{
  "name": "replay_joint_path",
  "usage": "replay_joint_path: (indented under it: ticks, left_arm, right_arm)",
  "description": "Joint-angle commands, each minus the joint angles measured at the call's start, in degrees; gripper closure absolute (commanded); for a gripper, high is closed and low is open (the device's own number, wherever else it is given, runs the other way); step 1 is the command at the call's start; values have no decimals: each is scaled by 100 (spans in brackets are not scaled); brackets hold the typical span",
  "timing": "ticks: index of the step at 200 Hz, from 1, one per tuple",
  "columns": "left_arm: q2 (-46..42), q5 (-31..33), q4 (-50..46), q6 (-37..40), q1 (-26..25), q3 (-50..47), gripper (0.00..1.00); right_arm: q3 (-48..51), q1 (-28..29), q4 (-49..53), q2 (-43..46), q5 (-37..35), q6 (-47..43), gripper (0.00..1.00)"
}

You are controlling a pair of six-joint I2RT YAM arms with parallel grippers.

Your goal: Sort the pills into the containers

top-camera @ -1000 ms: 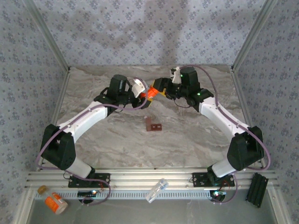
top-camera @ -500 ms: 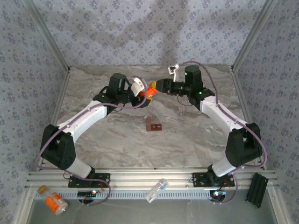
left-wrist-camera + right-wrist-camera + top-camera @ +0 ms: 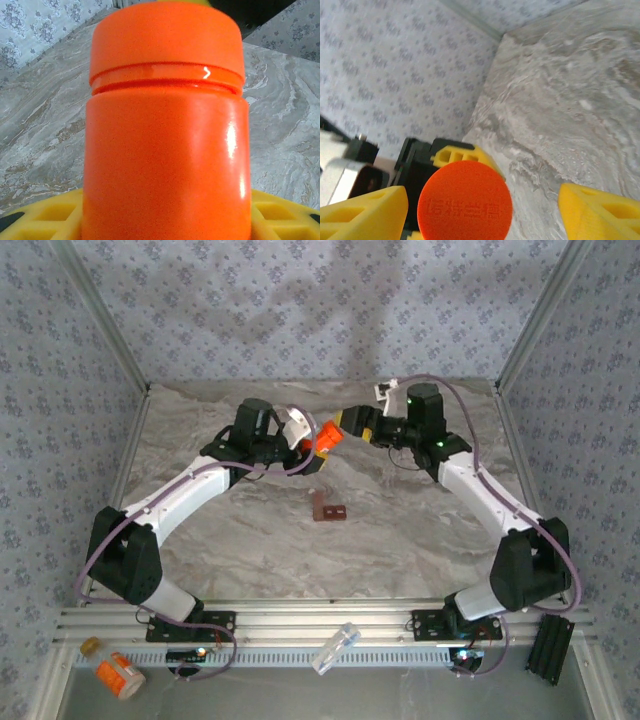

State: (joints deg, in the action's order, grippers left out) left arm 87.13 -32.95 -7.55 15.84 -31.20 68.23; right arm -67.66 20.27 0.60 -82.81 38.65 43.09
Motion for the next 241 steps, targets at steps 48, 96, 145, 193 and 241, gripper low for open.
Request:
replay_joint_path:
  ticks: [48, 96, 145, 193, 241]
  left_arm:
    - [-67, -78, 66, 51, -26, 192, 100]
    - [-57, -89, 65, 50, -39, 200, 100]
    - [-65, -89, 43, 78, -40, 209, 100]
    - [-99, -181, 0, 69, -33, 229, 100]
    - [-130, -469, -125, -1, -31, 288, 100]
  right_arm:
    - [-402, 436, 377, -57, -910, 833, 18]
    - [-562, 687, 422, -266, -931, 766, 21]
    - [-327, 671, 262, -163, -901, 710, 41]
    - [186, 414, -915, -223, -229, 394, 56]
    - [471, -278, -2210, -780, 1976, -916, 52]
